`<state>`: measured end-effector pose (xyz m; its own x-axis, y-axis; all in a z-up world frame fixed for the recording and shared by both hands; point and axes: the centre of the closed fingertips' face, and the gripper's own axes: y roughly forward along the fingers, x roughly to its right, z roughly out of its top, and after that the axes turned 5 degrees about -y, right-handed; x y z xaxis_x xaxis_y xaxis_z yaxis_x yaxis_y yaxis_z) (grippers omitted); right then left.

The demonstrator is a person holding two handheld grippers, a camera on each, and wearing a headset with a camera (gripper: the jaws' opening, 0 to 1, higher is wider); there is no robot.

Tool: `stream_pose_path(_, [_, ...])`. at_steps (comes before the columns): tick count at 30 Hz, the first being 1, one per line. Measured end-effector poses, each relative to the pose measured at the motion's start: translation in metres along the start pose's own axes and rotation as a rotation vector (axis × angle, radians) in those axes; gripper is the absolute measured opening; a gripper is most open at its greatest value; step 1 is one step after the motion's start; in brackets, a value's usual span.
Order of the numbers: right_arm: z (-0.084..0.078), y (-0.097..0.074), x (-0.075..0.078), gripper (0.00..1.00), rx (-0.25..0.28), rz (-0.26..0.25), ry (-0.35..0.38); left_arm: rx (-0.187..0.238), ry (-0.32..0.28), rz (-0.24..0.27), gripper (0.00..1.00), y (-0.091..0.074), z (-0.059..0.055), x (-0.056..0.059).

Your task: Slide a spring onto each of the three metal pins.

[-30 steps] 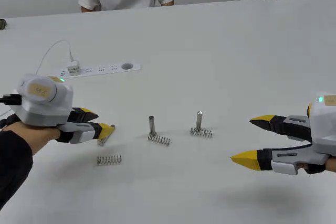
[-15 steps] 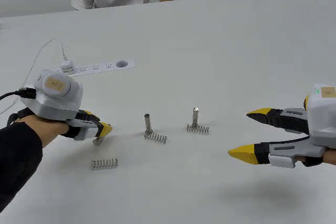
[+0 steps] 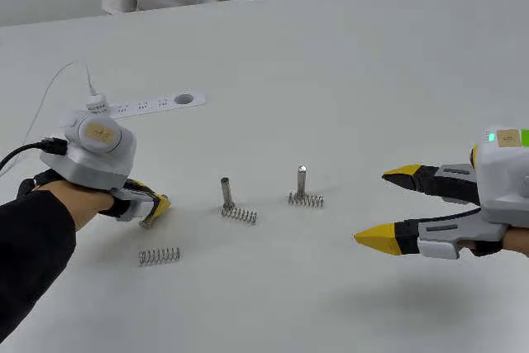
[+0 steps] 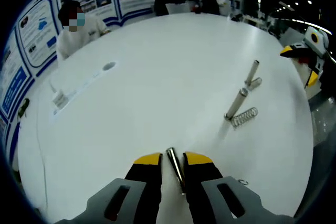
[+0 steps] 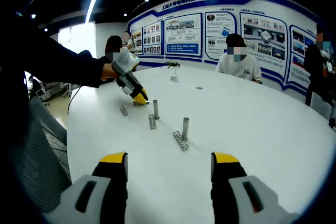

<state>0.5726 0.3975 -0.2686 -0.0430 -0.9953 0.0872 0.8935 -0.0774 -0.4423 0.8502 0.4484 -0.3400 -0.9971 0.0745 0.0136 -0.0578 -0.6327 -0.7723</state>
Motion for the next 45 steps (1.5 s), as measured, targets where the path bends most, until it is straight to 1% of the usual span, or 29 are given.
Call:
stream_pose_path(8, [-0.0002,-0.0003,0.0002,0.65,-0.002,0.0,0.0,-0.032,-0.008,0.016,0.12,0.003,0.0002,0.0])
stream_pose_path(13, [-0.0008,-0.0003,-0.0004,0.65,-0.005,0.001,-0.004,-0.06,-0.013,0.026,0.11,0.0056,-0.0025,-0.0001])
stream_pose_path(28, [-0.0033,0.0006,-0.0018,0.65,-0.015,0.011,-0.009,-0.118,-0.033,0.048,0.11,0.0078,-0.0021,-0.0012])
stream_pose_path(35, [-0.0042,0.0011,-0.002,0.65,-0.018,0.014,-0.008,-0.128,-0.04,0.051,0.1,0.0076,-0.0031,-0.0016])
stream_pose_path(39, [-0.0042,0.001,-0.0021,0.65,-0.019,0.013,-0.009,-0.136,-0.055,0.065,0.09,0.0077,-0.0031,-0.0024])
stream_pose_path(45, [-0.0035,0.0005,-0.0012,0.65,-0.015,0.009,-0.007,-0.136,-0.057,0.074,0.08,0.0076,-0.0035,-0.0023])
